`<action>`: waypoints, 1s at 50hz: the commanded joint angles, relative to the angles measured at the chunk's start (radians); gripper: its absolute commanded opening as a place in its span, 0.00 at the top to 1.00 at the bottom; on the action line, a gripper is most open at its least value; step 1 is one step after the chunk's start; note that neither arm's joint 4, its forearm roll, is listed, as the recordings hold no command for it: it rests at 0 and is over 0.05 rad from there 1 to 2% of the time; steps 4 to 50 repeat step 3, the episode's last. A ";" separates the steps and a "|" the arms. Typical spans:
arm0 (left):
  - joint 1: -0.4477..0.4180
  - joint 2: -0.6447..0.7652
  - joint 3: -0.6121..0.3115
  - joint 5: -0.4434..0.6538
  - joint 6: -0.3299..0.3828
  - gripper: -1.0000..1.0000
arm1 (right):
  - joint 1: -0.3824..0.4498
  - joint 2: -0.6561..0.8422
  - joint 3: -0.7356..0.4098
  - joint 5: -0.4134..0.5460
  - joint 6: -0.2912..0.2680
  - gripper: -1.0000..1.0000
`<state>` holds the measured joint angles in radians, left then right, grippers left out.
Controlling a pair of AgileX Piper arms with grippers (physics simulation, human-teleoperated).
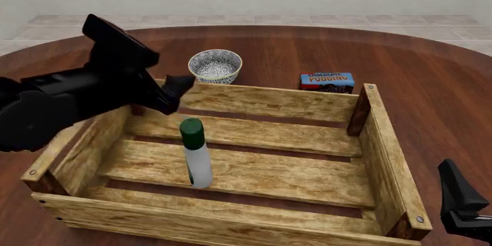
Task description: Pick up the salad dressing and put it in the tray.
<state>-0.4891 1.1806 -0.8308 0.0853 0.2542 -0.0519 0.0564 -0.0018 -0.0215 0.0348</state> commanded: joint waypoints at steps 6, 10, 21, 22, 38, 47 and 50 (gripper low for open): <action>-0.001 -0.044 -0.020 0.033 0.001 0.00 | -0.001 0.005 0.000 -0.006 0.001 0.00; -0.001 -0.044 -0.020 0.033 0.001 0.00 | -0.001 0.005 0.000 -0.006 0.001 0.00; -0.001 -0.044 -0.020 0.033 0.001 0.00 | -0.001 0.005 0.000 -0.006 0.001 0.00; -0.001 -0.044 -0.020 0.033 0.001 0.00 | -0.001 0.005 0.000 -0.006 0.001 0.00; -0.001 -0.044 -0.020 0.033 0.001 0.00 | -0.001 0.005 0.000 -0.006 0.001 0.00; -0.001 -0.044 -0.020 0.033 0.001 0.00 | -0.001 0.005 0.000 -0.006 0.001 0.00; -0.001 -0.044 -0.020 0.033 0.001 0.00 | -0.001 0.005 0.000 -0.006 0.001 0.00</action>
